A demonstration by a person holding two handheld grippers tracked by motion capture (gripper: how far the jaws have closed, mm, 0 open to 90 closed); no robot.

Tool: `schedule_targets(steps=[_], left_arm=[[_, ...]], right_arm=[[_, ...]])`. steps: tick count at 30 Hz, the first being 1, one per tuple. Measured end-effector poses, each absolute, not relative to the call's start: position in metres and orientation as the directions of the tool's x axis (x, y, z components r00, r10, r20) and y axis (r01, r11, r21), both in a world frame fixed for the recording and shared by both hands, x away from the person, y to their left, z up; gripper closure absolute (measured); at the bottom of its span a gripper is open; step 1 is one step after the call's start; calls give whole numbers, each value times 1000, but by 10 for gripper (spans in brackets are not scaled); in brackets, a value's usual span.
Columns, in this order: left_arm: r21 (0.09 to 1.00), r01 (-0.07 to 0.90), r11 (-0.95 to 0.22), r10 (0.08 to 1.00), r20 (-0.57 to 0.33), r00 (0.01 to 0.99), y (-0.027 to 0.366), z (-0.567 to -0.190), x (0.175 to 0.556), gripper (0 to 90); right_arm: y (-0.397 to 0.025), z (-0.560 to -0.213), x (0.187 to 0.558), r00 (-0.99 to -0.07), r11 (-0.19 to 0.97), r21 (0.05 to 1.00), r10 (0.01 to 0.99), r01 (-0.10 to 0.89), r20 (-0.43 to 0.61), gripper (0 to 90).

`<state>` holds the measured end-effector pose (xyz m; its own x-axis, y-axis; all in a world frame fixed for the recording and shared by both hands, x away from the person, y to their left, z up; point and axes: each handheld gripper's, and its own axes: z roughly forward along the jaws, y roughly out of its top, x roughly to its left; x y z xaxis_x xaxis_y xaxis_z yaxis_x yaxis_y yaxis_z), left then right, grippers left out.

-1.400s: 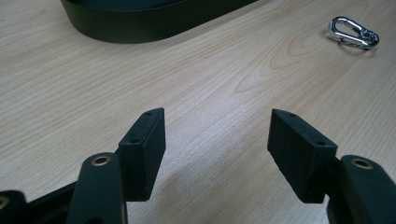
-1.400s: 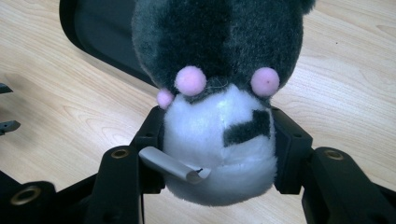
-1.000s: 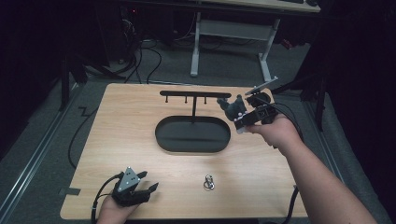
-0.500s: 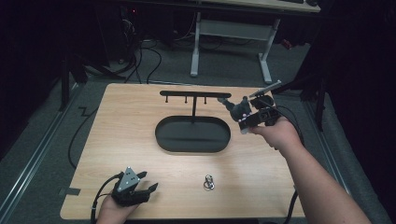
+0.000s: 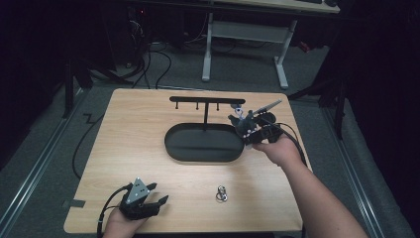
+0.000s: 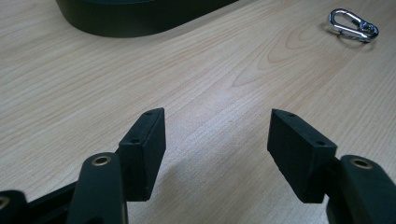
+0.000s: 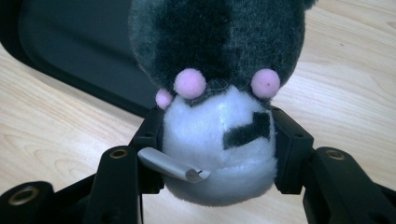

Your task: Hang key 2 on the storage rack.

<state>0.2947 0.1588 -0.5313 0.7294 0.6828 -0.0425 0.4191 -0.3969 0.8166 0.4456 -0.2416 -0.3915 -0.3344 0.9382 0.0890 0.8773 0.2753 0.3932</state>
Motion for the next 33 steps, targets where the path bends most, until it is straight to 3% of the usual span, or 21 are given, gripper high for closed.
schedule_targets(steps=[11,19,27,33], left_arm=[[810,417,-412,678,-33,735,159,-532,296,378],[815,412,-406,677,-34,735,158,-529,296,379],[818,415,-398,668,-52,742,156,-526,294,396],[816,428,-389,659,-78,748,154,-524,294,429]], right_arm=[[-233,-414,465,-314,254,406,946,878,86,444],[-230,-421,469,-293,231,432,953,872,80,360],[-238,-418,444,-301,232,479,951,847,71,369],[-240,-429,407,-349,274,551,937,788,34,447]])
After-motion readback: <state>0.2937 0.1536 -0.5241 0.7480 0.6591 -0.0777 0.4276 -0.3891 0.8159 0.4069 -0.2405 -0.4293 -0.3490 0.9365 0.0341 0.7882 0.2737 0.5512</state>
